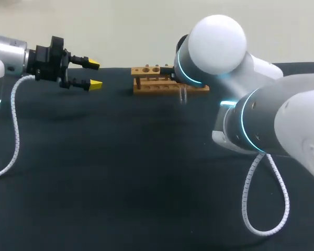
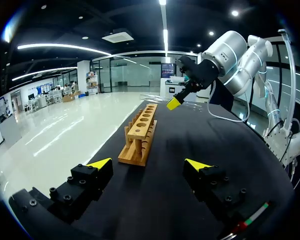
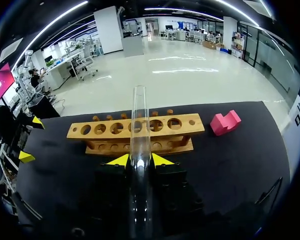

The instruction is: Grasp the test tube, adjust it, and insert it.

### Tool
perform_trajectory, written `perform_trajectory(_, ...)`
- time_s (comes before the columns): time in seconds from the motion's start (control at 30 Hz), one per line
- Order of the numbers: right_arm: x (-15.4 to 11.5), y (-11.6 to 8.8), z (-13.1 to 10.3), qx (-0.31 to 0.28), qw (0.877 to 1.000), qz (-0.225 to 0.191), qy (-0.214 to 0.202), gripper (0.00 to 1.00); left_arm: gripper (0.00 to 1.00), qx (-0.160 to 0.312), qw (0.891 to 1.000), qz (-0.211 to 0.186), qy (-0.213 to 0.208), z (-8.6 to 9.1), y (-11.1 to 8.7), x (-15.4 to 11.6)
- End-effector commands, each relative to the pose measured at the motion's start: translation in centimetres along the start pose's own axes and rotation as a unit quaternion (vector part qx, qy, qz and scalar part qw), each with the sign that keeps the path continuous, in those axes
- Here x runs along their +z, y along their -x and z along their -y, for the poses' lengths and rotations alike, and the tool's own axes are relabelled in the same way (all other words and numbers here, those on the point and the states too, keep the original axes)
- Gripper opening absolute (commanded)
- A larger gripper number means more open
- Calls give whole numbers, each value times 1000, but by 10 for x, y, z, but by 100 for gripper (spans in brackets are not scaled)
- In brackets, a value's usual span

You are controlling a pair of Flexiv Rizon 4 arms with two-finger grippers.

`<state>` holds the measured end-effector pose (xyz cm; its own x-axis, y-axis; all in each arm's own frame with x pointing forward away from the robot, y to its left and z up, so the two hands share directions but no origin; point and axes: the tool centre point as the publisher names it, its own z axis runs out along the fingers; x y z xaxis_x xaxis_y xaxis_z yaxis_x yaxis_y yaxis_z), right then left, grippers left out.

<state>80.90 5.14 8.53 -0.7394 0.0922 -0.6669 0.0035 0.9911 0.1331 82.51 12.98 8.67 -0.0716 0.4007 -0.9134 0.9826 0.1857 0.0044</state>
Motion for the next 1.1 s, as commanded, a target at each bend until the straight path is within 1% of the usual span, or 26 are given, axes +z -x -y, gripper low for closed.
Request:
perform_trajectory(0.03, 5, 0, 1, -1, 1000, -8, 0, 0, 100, 2, 1000, 1, 2, 1, -1, 0)
perform_trajectory(0.3, 15, -1, 2, -3, 1000, -16, 3, 0, 100, 2, 1000, 1, 2, 1, -1, 0)
perform_trajectory(1.1, 30, -4, 2, -3, 999, -35, 12, 0, 100, 2, 1000, 1, 2, 1, -1, 0)
